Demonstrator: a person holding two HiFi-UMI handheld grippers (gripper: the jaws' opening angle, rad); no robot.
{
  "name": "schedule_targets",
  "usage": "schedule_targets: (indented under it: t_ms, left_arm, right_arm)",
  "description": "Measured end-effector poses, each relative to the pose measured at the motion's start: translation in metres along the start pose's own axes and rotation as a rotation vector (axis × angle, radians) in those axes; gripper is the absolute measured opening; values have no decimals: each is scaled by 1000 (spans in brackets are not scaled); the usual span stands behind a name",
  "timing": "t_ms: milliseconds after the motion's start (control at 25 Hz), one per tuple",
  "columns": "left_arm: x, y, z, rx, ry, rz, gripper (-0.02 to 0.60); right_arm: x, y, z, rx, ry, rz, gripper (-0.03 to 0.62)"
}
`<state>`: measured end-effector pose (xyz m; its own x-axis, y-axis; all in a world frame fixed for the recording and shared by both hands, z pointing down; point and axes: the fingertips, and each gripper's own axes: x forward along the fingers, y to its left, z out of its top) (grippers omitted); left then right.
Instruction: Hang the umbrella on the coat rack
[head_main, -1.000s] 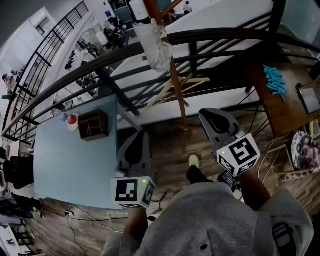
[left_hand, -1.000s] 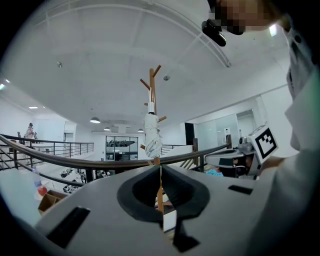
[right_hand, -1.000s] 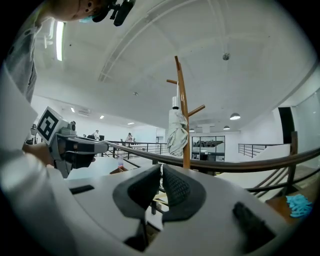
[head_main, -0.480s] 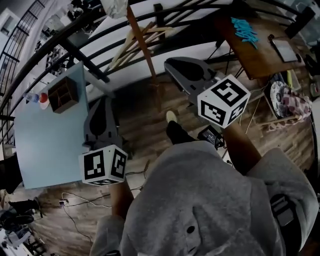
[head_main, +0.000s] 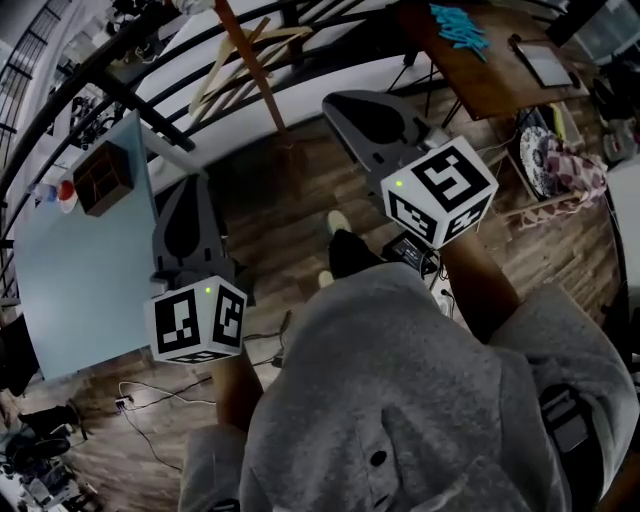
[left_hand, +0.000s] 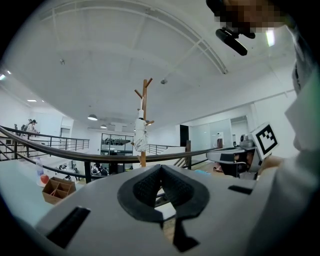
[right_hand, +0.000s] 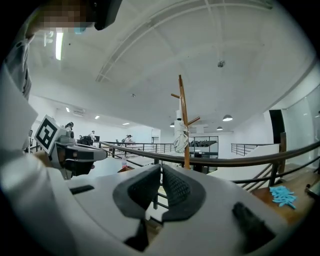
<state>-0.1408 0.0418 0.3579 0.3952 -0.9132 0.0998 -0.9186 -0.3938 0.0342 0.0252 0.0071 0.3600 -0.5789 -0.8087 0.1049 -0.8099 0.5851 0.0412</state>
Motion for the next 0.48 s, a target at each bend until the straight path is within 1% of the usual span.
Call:
schedule_targets:
  t_ms: [320, 480]
  left_arm:
    - [-1, -21, -7, -2, 26, -2, 17]
    - [-1, -26, -7, 1, 49, 23, 17]
  right_arm:
    - [-17, -9, -13, 25, 27, 1, 28]
    - [-23, -14, -18, 45, 42, -5, 28]
